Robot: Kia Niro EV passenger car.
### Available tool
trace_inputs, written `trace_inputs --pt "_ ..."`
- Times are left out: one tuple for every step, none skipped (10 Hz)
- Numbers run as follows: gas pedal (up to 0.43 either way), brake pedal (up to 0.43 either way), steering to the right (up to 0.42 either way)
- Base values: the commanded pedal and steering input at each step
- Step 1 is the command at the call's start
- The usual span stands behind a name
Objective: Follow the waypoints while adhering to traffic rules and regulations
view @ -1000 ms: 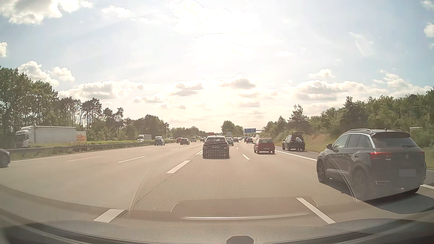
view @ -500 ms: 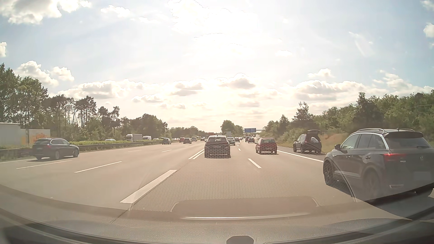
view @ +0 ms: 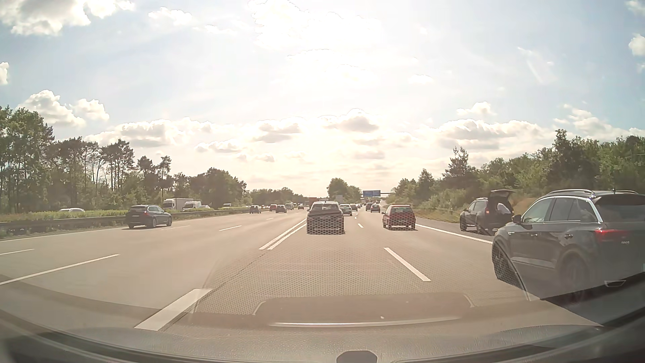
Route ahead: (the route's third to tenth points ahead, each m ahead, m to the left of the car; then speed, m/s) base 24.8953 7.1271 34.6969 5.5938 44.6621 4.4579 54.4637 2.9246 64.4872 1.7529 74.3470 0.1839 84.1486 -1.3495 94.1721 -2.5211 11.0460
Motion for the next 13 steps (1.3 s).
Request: trace_inputs --pt "0.138 0.000 0.002" --pt "0.138 0.000 0.002" --pt "0.138 0.000 0.001" --pt "0.138 0.000 0.001" --pt "0.138 0.000 0.001" --pt "0.138 0.000 0.001" --pt "0.138 0.000 0.002" --pt "0.138 0.000 0.002" --pt "0.138 0.000 0.002" --pt "0.138 0.000 0.002" --pt "0.138 0.000 0.004" --pt "0.138 0.000 0.006" --pt "0.138 0.000 0.006"
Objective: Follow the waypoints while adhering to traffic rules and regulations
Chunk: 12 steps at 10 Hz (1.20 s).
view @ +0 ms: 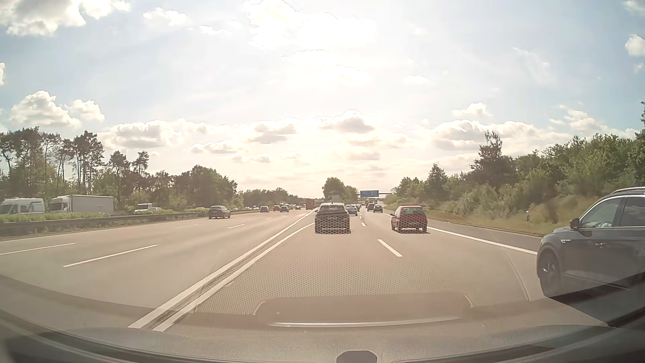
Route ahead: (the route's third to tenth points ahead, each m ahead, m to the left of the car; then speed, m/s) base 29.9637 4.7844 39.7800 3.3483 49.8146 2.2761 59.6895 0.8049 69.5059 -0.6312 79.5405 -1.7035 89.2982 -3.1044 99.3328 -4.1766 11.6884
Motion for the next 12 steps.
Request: trace_inputs --pt "0.138 0.000 0.006" --pt "0.138 0.000 0.007" --pt "0.138 0.000 0.008" --pt "0.138 0.000 0.009" --pt "0.138 0.000 0.009" --pt "0.138 0.000 0.009" --pt "0.138 0.000 0.009" --pt "0.138 0.000 0.009" --pt "0.138 0.000 0.008" --pt "0.138 0.000 0.008" --pt "0.157 0.000 0.008" --pt "0.157 0.000 0.008"
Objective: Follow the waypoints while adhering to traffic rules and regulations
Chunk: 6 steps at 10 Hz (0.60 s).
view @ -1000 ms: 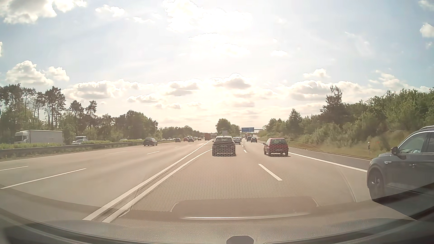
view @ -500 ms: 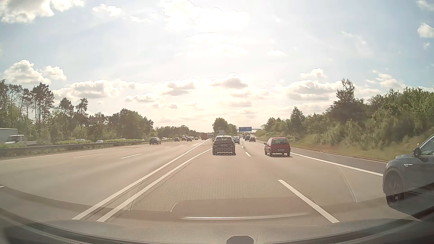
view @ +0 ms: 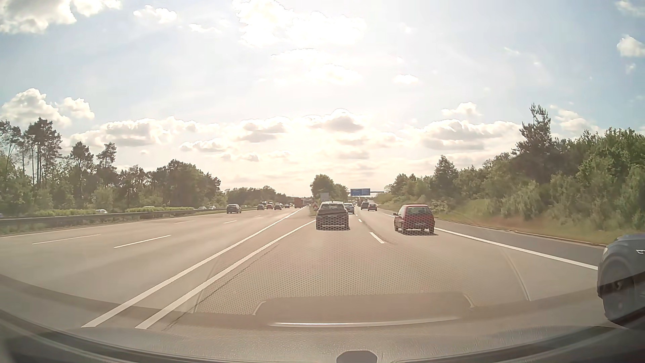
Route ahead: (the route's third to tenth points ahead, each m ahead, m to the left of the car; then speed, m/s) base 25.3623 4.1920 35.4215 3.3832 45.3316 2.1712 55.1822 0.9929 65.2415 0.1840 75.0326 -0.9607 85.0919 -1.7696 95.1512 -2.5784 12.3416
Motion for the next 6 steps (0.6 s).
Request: trace_inputs --pt "0.157 0.000 0.008" --pt "0.157 0.000 0.008" --pt "0.157 0.000 0.008" --pt "0.157 0.000 0.008" --pt "0.157 0.000 0.008" --pt "0.157 0.000 0.008"
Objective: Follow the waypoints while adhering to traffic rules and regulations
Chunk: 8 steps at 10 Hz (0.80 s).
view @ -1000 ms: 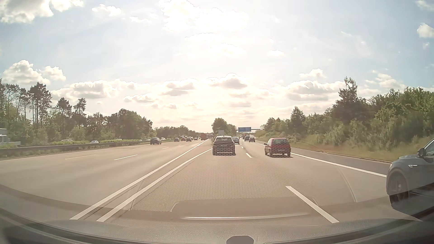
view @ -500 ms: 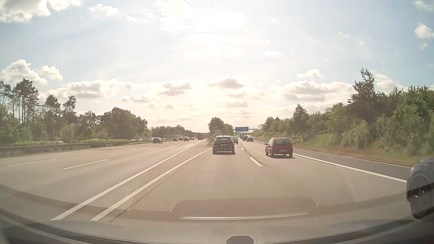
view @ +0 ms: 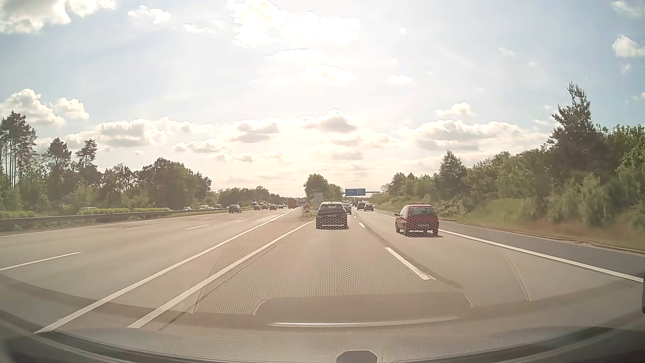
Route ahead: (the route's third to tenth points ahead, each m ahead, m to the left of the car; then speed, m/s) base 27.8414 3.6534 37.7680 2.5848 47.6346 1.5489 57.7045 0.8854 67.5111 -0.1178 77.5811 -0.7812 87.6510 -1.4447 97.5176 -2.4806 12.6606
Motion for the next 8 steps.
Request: trace_inputs --pt "0.157 0.000 0.008" --pt "0.157 0.000 0.008" --pt "0.157 0.000 0.008" --pt "0.157 0.000 0.008" --pt "0.157 0.000 0.008" --pt "0.157 0.000 0.008" --pt "0.150 0.000 0.008" --pt "0.150 0.000 0.008"
